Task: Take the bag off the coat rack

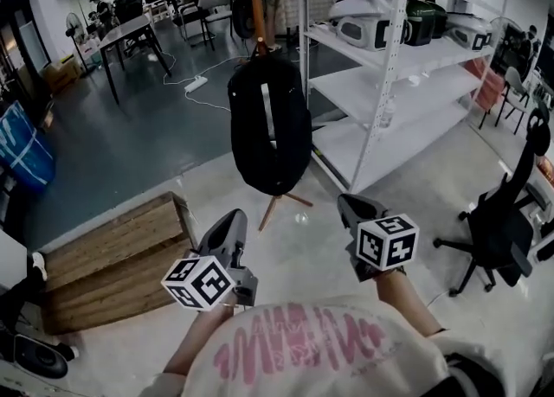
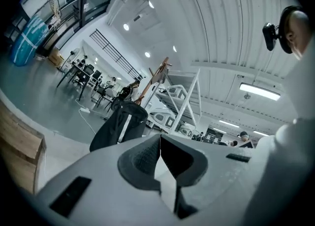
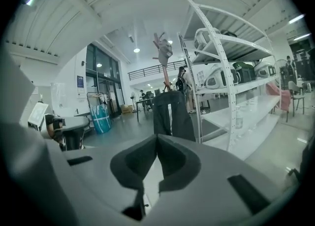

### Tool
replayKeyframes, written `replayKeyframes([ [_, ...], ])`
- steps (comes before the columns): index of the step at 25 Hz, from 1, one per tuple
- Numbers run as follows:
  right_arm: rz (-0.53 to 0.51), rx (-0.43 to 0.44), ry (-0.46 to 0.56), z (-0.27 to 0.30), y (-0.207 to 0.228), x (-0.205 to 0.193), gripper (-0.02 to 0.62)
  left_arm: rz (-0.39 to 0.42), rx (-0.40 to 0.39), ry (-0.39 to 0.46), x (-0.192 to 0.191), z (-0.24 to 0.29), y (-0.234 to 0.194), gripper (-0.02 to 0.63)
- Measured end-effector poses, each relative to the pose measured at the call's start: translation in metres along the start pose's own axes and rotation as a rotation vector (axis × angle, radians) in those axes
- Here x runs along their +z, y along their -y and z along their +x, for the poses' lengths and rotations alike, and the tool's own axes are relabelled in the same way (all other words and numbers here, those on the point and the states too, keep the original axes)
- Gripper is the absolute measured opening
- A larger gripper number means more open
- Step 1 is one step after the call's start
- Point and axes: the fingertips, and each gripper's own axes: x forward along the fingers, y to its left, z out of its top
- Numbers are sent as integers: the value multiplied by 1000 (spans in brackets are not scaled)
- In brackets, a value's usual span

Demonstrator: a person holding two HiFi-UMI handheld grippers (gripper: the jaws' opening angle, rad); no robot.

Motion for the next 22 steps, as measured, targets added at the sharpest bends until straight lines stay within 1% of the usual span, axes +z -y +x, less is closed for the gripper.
replayKeyframes([
  [4, -24, 1, 76, 40, -4, 39, 5, 43, -25, 62, 44, 26, -28, 5],
  [6, -52, -1, 88, 56, -6, 48, 6, 57, -30, 81, 55, 37, -39, 5],
  [9, -55, -4, 42, 73, -2, 34, 6, 33, -24, 55, 46, 49, -55, 5],
  [13, -4, -8, -15, 90, 7, 15, 6, -9, -14, 10, 34, 60, -71, 5],
  [18, 10, 12, -48, 114, 12, 8, 6, -29, 12, 5, 30, 73, -89, 5],
  [22, 21, 23, -47, 139, 28, 13, 6, -37, 30, 5, 31, 93, -104, 5],
])
